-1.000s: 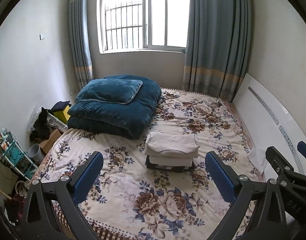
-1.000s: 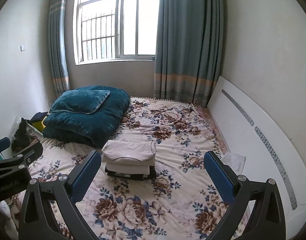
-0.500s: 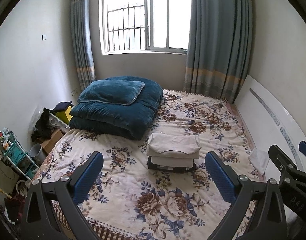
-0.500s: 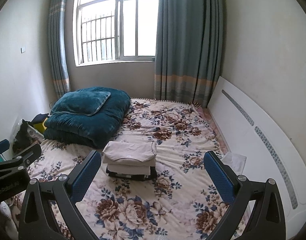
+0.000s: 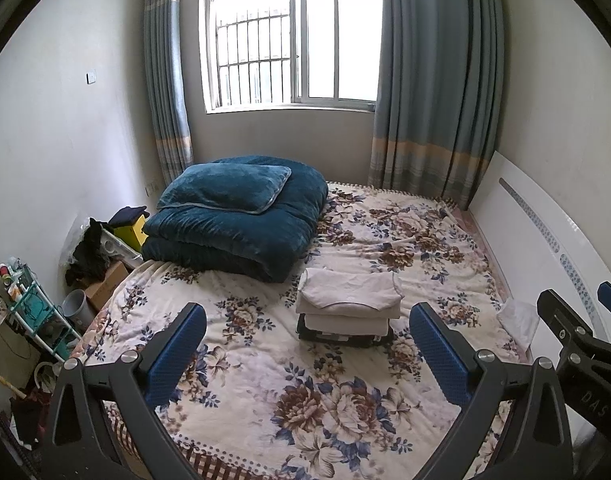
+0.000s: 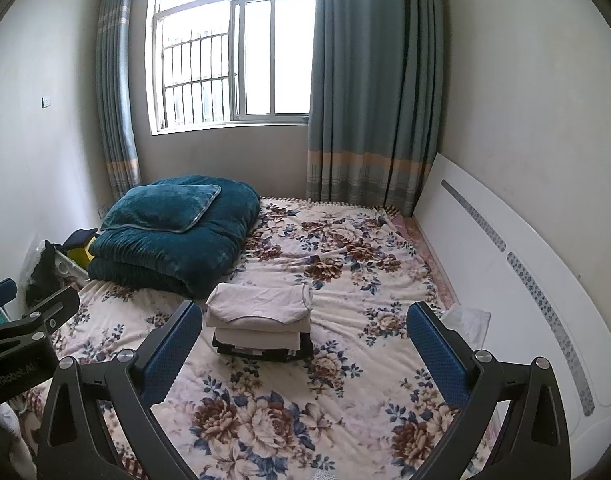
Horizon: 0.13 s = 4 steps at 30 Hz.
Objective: Fold small clothes
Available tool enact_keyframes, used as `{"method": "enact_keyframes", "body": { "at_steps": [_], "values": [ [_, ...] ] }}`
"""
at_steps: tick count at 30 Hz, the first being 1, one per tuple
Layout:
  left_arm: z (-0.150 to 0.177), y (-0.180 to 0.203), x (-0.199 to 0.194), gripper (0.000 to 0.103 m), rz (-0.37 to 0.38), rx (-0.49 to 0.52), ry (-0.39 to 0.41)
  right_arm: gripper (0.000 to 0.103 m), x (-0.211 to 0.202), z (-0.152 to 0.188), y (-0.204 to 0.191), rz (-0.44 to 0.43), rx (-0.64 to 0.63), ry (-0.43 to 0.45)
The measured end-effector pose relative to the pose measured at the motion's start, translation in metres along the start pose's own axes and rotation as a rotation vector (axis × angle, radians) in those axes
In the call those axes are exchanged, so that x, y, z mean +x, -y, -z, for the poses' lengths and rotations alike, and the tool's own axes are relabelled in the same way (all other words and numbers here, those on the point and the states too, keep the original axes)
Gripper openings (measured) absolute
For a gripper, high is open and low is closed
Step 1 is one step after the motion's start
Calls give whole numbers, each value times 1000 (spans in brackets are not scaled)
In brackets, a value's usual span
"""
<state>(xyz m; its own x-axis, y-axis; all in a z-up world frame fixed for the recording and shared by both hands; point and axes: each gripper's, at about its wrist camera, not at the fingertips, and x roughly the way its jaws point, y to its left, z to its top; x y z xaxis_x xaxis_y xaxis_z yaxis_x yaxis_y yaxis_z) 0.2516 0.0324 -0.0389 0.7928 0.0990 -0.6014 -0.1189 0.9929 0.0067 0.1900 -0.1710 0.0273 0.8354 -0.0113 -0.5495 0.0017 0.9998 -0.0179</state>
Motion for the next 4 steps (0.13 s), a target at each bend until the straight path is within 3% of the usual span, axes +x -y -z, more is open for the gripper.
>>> {"method": "enact_keyframes", "body": {
  "at_steps": [4],
  "values": [
    [1, 0, -5, 103, -5, 2, 12, 103, -2, 1, 0, 1, 2, 2]
  ]
}}
